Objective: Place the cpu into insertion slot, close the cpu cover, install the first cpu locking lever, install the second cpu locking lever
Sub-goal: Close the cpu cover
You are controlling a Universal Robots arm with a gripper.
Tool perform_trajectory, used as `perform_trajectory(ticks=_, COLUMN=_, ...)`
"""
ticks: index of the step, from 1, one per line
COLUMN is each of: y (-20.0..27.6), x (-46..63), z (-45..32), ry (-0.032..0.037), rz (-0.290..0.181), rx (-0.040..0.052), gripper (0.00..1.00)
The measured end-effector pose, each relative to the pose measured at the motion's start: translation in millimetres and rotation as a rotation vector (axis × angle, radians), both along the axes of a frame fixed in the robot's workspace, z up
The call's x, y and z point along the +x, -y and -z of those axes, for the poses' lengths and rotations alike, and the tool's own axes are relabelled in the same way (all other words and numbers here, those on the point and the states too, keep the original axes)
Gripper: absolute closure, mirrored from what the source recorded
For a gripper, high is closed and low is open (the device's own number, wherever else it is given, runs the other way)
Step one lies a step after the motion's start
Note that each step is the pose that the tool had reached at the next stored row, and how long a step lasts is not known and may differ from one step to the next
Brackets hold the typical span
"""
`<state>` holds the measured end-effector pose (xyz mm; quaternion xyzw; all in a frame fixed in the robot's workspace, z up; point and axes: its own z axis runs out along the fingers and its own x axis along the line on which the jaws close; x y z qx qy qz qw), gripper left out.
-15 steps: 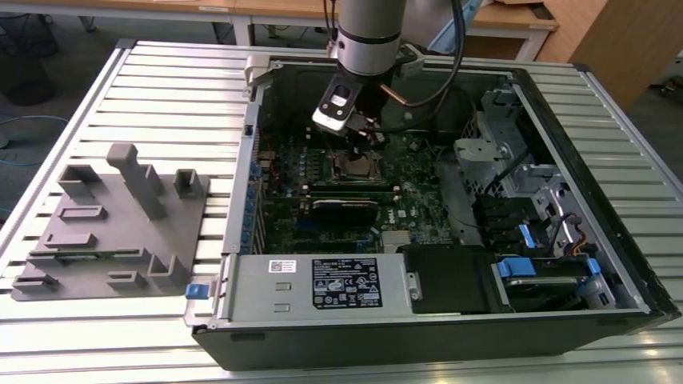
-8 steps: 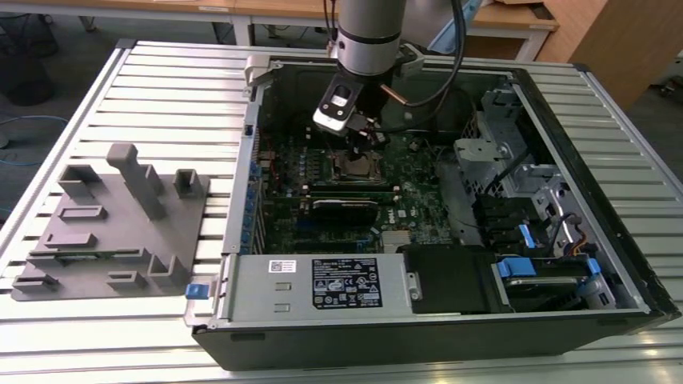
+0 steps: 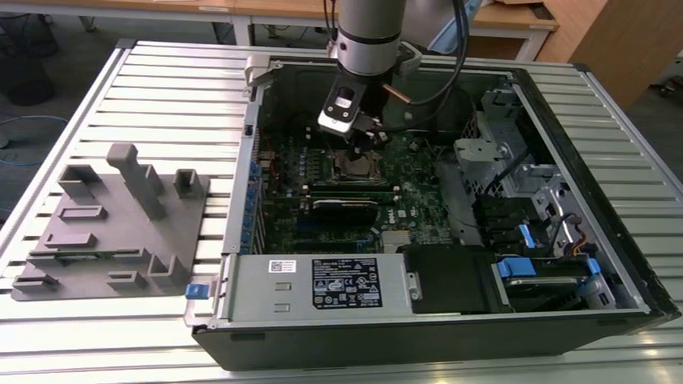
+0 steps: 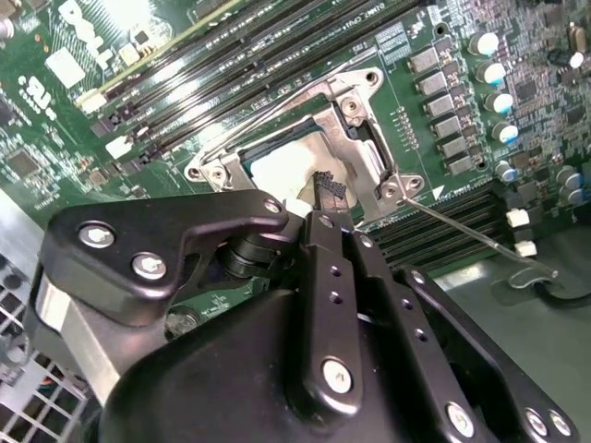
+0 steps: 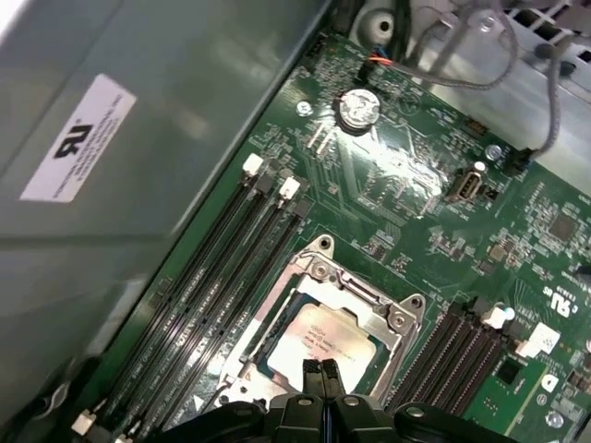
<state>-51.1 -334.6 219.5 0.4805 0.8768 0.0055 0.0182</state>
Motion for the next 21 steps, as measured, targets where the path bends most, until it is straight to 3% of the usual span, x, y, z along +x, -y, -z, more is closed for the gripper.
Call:
perform_trajectory(ticks=8, y=0.0, x=0.0, z=0.0, ry=0.0000, rz=-0.005, rx=0.0000, gripper=0.89)
perform_trajectory(ticks=16, y=0.0, x=0.0, z=0.0, ry=0.0000, rz=-0.053, rx=0.0000, gripper=0.89)
perform_trajectory(ticks=21, y=0.0, x=0.0, z=0.0, ry=0.0000, rz=-0.054, rx=0.0000, gripper=0.89)
